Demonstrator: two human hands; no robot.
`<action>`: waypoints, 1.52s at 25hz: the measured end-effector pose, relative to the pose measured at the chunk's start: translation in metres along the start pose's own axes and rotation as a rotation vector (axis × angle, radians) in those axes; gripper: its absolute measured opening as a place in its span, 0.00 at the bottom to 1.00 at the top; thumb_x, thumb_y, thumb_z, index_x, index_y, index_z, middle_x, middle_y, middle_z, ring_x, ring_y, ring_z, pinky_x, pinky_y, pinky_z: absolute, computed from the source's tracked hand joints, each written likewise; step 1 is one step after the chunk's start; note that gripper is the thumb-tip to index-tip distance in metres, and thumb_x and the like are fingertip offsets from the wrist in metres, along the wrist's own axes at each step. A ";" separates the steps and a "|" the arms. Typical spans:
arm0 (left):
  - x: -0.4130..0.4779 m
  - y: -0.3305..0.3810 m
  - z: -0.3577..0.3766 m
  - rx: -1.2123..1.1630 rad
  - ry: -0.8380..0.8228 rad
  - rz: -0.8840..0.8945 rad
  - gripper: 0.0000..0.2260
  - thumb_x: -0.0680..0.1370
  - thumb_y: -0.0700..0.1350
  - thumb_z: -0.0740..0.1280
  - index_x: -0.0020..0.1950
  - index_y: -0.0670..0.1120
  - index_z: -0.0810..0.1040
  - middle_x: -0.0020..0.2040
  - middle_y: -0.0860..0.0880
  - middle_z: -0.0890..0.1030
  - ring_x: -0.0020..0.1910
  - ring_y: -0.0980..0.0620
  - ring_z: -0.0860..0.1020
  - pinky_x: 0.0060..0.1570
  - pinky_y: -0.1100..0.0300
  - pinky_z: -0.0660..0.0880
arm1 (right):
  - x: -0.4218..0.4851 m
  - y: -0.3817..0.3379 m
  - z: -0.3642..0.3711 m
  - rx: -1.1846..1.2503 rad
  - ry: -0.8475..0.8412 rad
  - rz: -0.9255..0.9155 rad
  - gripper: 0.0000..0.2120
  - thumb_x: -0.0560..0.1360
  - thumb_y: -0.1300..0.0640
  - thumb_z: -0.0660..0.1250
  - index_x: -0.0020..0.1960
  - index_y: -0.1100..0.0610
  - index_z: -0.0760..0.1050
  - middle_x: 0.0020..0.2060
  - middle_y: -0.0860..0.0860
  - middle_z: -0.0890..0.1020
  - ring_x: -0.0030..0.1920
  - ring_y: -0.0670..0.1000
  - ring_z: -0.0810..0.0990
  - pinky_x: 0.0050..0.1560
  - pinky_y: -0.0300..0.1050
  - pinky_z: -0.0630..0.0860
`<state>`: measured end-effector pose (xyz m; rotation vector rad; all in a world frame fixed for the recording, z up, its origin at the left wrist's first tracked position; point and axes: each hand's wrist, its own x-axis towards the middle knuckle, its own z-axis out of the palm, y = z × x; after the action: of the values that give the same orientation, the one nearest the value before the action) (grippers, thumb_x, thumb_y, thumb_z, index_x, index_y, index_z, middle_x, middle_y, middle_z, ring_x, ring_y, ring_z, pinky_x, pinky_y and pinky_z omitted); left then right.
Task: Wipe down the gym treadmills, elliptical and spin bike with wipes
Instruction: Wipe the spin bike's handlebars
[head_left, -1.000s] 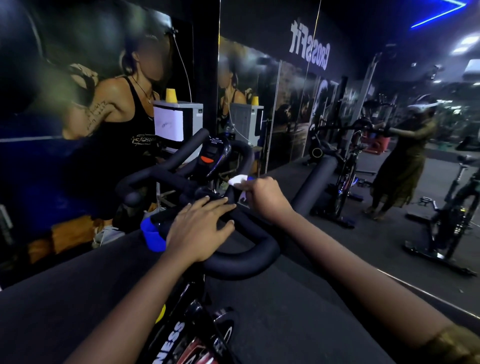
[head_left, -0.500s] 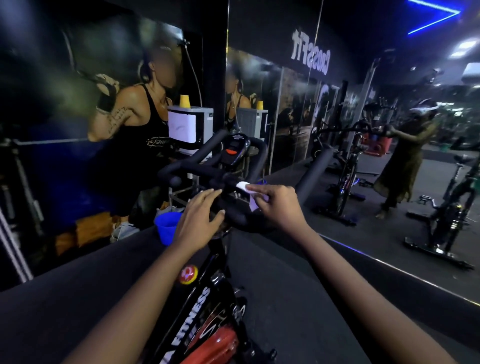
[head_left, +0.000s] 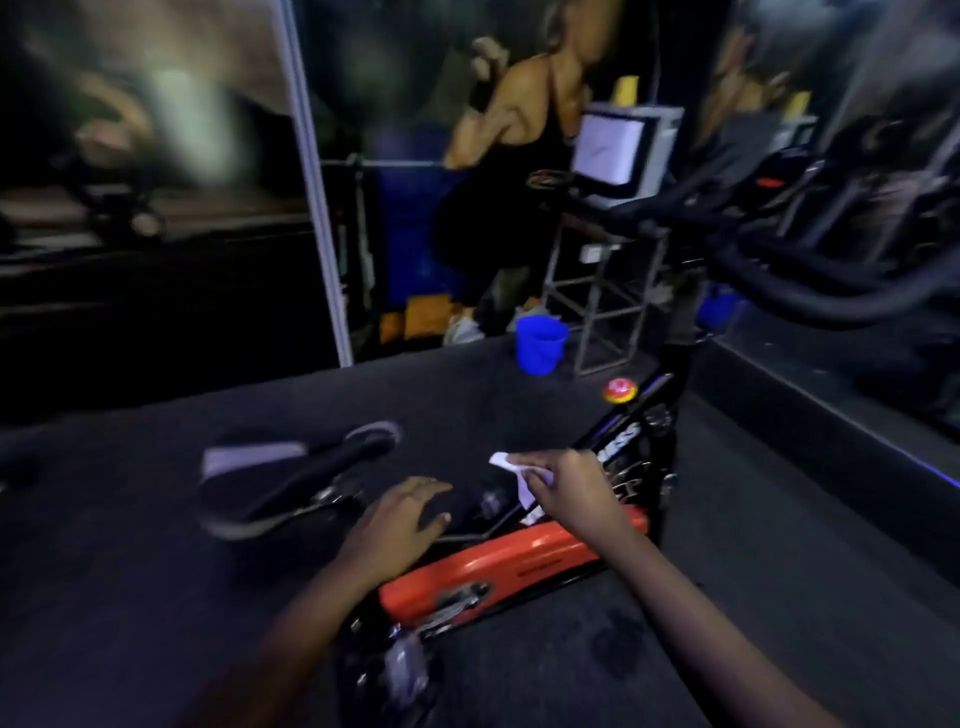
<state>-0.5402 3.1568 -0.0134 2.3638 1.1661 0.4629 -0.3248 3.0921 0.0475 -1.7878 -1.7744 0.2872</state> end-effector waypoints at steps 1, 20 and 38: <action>-0.029 -0.014 -0.005 0.008 -0.007 -0.044 0.19 0.79 0.50 0.64 0.69 0.47 0.72 0.67 0.50 0.72 0.67 0.52 0.71 0.66 0.66 0.61 | -0.007 -0.015 0.021 -0.008 -0.078 -0.019 0.13 0.73 0.63 0.64 0.53 0.54 0.82 0.44 0.53 0.85 0.49 0.51 0.82 0.47 0.40 0.73; -0.220 -0.363 -0.225 0.120 0.009 -0.769 0.24 0.80 0.53 0.60 0.74 0.47 0.65 0.73 0.47 0.67 0.69 0.48 0.70 0.64 0.60 0.65 | 0.152 -0.361 0.355 0.219 -0.541 -0.286 0.19 0.73 0.65 0.59 0.53 0.49 0.82 0.34 0.49 0.85 0.36 0.42 0.80 0.43 0.35 0.76; 0.208 -0.610 -0.373 0.095 -0.287 -0.061 0.23 0.81 0.51 0.60 0.76 0.50 0.61 0.75 0.48 0.63 0.73 0.50 0.62 0.69 0.62 0.57 | 0.471 -0.325 0.406 -0.106 0.014 0.429 0.12 0.74 0.56 0.62 0.53 0.51 0.82 0.38 0.57 0.84 0.43 0.55 0.81 0.45 0.43 0.71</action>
<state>-0.9971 3.7448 -0.0103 2.3685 1.1425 0.0447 -0.7773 3.6275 0.0205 -2.2341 -1.4033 0.3545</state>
